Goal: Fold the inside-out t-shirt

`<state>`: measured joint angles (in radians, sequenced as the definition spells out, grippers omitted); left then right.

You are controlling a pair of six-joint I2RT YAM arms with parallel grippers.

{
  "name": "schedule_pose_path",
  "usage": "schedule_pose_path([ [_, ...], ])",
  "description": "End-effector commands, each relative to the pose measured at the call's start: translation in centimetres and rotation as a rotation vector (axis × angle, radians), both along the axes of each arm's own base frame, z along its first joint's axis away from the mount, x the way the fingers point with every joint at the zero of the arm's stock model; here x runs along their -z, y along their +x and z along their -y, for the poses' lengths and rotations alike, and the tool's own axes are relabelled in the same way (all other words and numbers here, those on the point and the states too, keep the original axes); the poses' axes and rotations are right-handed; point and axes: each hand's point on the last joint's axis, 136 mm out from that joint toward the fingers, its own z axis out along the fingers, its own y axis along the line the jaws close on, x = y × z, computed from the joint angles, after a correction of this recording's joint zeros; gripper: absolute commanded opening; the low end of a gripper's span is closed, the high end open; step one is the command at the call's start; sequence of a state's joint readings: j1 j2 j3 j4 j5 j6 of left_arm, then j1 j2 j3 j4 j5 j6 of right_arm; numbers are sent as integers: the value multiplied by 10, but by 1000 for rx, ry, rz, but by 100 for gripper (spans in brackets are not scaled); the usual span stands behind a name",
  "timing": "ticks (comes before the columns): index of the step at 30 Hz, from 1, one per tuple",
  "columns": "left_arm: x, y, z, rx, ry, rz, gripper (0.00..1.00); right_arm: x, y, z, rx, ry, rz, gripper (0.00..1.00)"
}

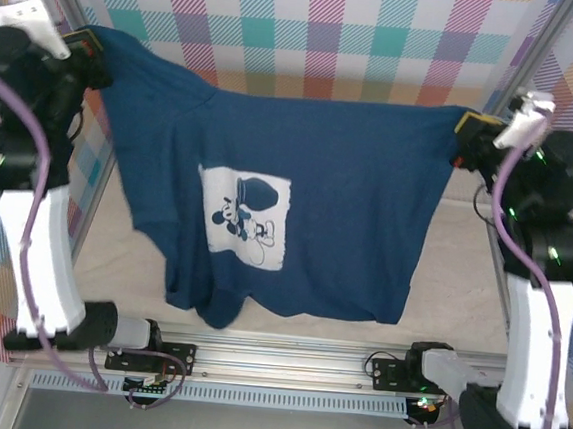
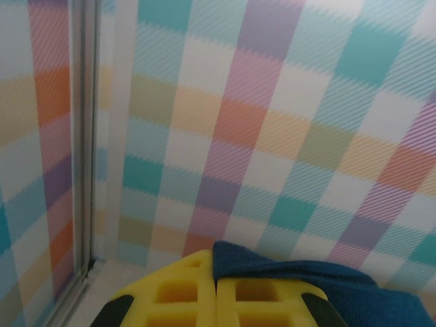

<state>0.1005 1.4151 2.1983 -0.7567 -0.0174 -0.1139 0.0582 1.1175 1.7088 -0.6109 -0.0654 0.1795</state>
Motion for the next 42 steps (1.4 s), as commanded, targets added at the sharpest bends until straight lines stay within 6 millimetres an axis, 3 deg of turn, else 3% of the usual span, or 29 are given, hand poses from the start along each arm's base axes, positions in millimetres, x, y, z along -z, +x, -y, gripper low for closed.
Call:
schedule_pose_path([
  [1, -13, 29, -11, -31, 34, 46, 0, -14, 51, 9, 60, -32, 93, 1],
  [7, -58, 75, 0, 57, 51, 207, 0, -55, 112, 3, 41, -18, 221, 1],
  [9, -78, 75, 2, 74, 54, 277, 0, -69, 120, -1, 26, -18, 247, 1],
  [13, -114, 54, 11, 118, 46, 408, 0, -100, 120, -11, -37, -14, 297, 1],
  [15, -118, 44, 16, 144, 44, 411, 0, -105, 119, -16, -66, -23, 293, 1],
  [18, -101, 40, 26, 199, 38, 334, 0, -88, 123, -24, -114, -47, 238, 2],
  [20, -73, 38, 38, 263, 15, 226, 0, -64, 127, -29, -149, -71, 164, 2],
  [23, 2, 30, 61, 385, -95, 14, 0, 10, 129, -30, -163, -82, -58, 5],
  [26, 91, 0, 86, 493, -234, -137, 0, 120, 113, -18, -98, -52, -310, 8],
  [29, 190, -45, 118, 613, -364, -310, 0, 236, 80, 4, 15, -72, -569, 7],
  [32, 296, -76, 135, 602, -483, -559, 0, 320, 49, 16, 74, -35, -780, 8],
  [34, 353, -88, 137, 542, -568, -705, 0, 355, 36, 17, 96, 53, -864, 15],
  [37, 406, -95, 139, 462, -679, -842, 2, 389, 28, 18, 127, 181, -945, 23],
  [39, 425, -99, 137, 424, -692, -900, 4, 405, 24, 18, 139, 212, -996, 24],
  [42, 429, -104, 140, 442, -695, -921, 17, 409, 20, 24, 170, 201, -1002, 30],
])
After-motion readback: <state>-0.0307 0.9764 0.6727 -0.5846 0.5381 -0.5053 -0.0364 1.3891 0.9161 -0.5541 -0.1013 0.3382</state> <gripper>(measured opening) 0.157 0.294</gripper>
